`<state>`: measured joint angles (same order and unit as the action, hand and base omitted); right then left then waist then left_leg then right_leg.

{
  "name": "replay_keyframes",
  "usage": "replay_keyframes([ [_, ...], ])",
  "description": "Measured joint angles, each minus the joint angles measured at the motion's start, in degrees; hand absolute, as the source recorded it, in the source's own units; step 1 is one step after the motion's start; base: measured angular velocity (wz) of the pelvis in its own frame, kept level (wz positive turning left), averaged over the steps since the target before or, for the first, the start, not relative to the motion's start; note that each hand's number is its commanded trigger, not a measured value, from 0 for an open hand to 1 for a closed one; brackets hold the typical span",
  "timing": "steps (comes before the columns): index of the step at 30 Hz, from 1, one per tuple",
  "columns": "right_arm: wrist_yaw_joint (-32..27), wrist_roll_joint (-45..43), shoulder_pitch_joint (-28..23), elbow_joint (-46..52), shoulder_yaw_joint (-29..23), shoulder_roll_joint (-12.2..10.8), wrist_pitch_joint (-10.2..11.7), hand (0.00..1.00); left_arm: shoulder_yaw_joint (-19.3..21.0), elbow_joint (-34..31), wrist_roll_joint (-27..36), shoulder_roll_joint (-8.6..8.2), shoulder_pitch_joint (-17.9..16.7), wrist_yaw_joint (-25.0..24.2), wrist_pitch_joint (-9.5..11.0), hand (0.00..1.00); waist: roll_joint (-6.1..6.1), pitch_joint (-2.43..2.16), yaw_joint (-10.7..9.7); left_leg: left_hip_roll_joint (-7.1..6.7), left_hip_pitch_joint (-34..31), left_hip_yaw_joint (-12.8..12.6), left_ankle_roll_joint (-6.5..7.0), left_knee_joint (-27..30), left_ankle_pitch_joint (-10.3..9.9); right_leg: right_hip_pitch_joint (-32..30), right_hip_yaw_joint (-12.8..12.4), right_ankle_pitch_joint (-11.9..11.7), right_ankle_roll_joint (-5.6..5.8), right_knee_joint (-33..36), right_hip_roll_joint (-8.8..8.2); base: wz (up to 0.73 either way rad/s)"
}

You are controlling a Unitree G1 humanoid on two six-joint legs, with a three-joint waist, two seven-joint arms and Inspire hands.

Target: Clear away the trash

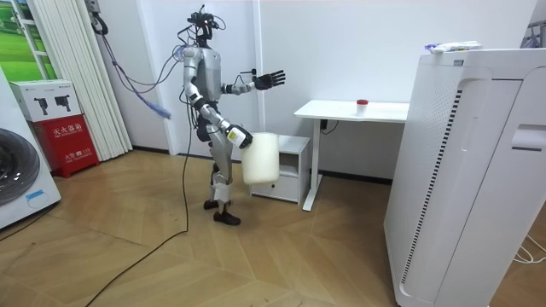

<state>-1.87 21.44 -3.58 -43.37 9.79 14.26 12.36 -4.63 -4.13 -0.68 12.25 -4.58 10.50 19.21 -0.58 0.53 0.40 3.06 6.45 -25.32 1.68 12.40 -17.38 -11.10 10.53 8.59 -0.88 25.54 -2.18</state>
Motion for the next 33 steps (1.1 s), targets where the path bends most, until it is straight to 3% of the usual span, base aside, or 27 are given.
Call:
replay_keyframes([
  [2,0.1,-0.6,0.1,0.0,0.1,0.1,0.0,1.0,0.2,-1.1,0.0,-0.02,0.0,1.1,0.0,0.0,0.16,-0.07,0.4,-0.74,0.0,1.5,-0.14,0.3,0.1,0.4,-1.3,0.3,-0.53,-2.0,0.49,-0.24],
  [3,0.4,-1.0,0.2,0.0,0.2,0.0,0.0,1.0,0.1,-1.5,0.0,-0.05,0.0,1.5,0.1,0.0,0.4,-0.09,1.2,-0.89,0.1,3.5,-0.1,0.4,0.1,0.9,-1.9,0.0,-1.2,-3.3,1.17,-0.39],
  [4,1.1,-1.8,0.2,0.1,0.2,-0.3,0.0,1.0,0.2,-1.6,-0.1,-0.03,0.0,1.9,0.5,0.0,0.34,-0.1,1.2,-0.86,0.3,5.7,-0.1,0.6,0.1,1.4,-2.2,-0.3,-1.43,-4.1,1.61,-0.34],
  [6,1.9,-3.7,0.1,0.2,0.2,-0.4,0.0,1.0,0.1,-1.6,-0.1,-0.03,0.0,2.5,0.7,0.0,0.06,-0.06,0.1,-0.8,0.6,6.9,-0.11,0.6,0.1,2.1,-2.0,-0.3,-1.43,-4.6,1.8,-0.04],
  [15,2.1,-6.1,-0.5,3.7,0.1,-0.3,0.0,1.0,0.1,-1.6,-0.1,0.0,0.0,6.0,0.7,0.0,0.06,0.0,-0.6,-0.45,1.1,6.8,-0.15,0.6,0.2,2.4,-2.5,-0.4,-1.5,-5.1,2.43,-0.03],
  [20,4.1,-7.1,-0.6,3.8,0.2,-0.6,0.0,1.0,0.1,-1.6,0.0,0.04,-0.1,6.3,0.7,0.0,0.2,0.09,0.0,0.07,1.2,6.4,-0.31,3.2,0.1,3.0,-0.8,-0.1,-2.05,-5.0,2.56,-0.1],
  [23,4.5,-8.3,-0.7,3.8,0.2,-0.8,0.0,1.0,0.3,-1.5,0.0,0.02,-0.1,6.2,0.8,0.0,0.11,0.16,1.3,1.17,-0.5,5.7,-1.24,10.7,-0.5,3.3,-1.1,1.2,-2.99,-3.6,2.43,-0.33],
  [26,4.5,-8.4,-1.1,3.8,0.2,-0.9,0.0,1.0,0.3,-1.5,0.0,-0.01,-0.3,5.9,0.8,0.0,0.55,0.25,1.4,3.14,-4.6,9.1,-1.74,23.0,-0.3,4.8,-2.1,3.0,-4.42,-2.5,2.91,-0.18],
  [27,4.5,-8.4,-1.1,3.7,0.3,-0.9,0.0,1.0,0.4,-1.5,0.0,-0.03,-0.4,5.8,0.9,0.0,0.82,0.45,1.6,3.46,-7.2,11.0,-2.57,28.7,0.8,5.7,-3.4,3.6,-4.75,-2.2,3.83,-0.21],
  [28,4.5,-8.3,-1.1,3.7,0.3,-0.8,0.0,1.0,0.3,-1.5,0.0,0.0,-1.0,6.0,1.2,0.0,0.82,0.54,1.7,3.0,-9.7,14.5,-2.97,31.6,1.0,6.2,-5.0,4.2,-5.08,-1.8,4.35,-0.19],
  [30,3.8,-8.1,-1.0,3.7,0.1,-0.8,0.0,1.0,-0.1,-1.4,0.1,-0.08,-1.4,6.3,1.3,0.0,0.67,0.48,1.8,1.0,-14.7,17.5,-1.75,30.2,0.2,6.4,-6.6,4.7,-4.98,-1.8,4.37,-0.26],
  [31,3.7,-8.0,-1.0,3.3,0.2,-0.8,0.0,1.0,-0.2,-1.4,0.1,-0.13,-1.7,6.3,1.3,0.0,0.4,0.52,2.0,-0.42,-18.4,19.2,-1.92,27.6,0.5,6.4,-8.0,4.9,-4.68,-1.9,4.37,-0.37],
  [32,3.8,-8.0,-1.0,3.1,0.2,-0.8,0.0,1.0,-0.1,-1.4,0.1,-0.13,-1.7,6.3,1.3,0.0,0.35,0.56,2.1,-0.88,-20.0,19.7,-2.07,25.6,0.9,6.4,-8.6,5.0,-4.61,-1.9,4.35,-0.47],
  [33,3.7,-8.1,-1.3,2.9,0.2,-0.8,-0.3,1.0,-0.1,-1.3,0.2,-0.18,-1.7,6.3,1.3,0.0,0.62,0.4,2.8,-1.89,-22.6,21.3,-2.92,19.5,3.0,6.7,-9.2,5.2,-4.93,-1.7,4.23,-0.44],
])
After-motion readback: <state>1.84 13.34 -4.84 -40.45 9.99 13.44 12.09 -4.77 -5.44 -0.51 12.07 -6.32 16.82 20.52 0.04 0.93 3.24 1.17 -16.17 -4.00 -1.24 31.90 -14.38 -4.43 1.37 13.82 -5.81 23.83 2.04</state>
